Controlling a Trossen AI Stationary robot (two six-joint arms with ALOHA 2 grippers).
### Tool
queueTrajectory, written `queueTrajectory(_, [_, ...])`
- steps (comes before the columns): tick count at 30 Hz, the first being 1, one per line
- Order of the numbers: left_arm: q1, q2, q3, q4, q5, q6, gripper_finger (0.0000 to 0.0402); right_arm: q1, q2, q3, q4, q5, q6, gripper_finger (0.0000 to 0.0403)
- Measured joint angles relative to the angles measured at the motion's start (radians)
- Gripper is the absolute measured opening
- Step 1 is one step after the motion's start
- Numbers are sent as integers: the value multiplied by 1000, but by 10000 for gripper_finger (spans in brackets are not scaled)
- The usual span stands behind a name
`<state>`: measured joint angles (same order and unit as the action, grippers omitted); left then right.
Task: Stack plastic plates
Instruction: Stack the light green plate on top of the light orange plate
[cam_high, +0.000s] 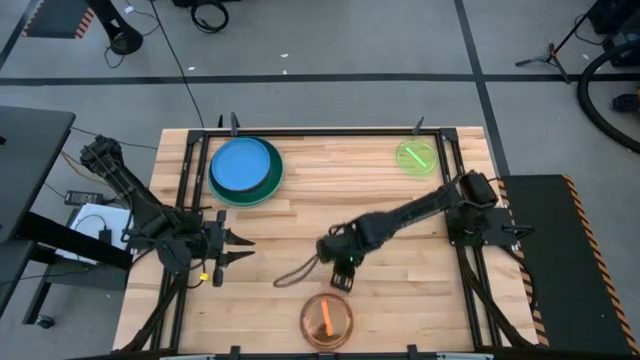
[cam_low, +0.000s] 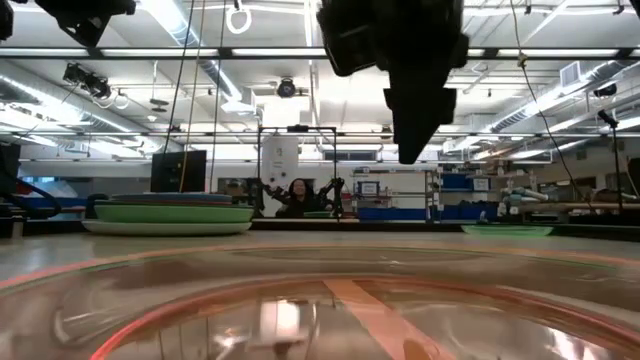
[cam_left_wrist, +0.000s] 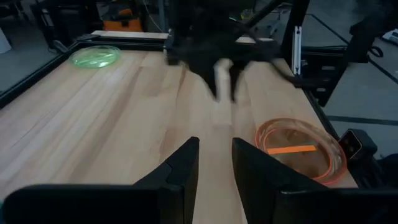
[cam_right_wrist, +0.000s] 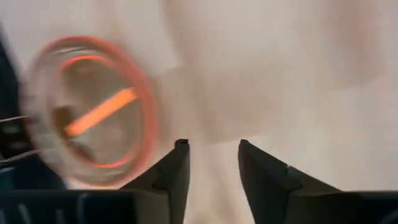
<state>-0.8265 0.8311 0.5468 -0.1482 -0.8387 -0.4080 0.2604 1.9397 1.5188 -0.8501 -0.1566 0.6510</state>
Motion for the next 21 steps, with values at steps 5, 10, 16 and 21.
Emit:
queueTrajectory(5, [-2, 19, 0, 4, 1, -26, 104, -139, -42, 0, -203, 190, -154, 171])
queueTrajectory(10, [-2, 19, 0, 9, 1, -43, 103, -302, -63, -3, -390, 513, -301, 168])
queueTrajectory(16, [-3, 19, 0, -8, 5, -105, 103, -467, -63, -125, -430, 668, -312, 164])
queueTrajectory(21, [-2, 19, 2, -10, 5, -98, 103, -559, -63, -286, -402, 745, -278, 157])
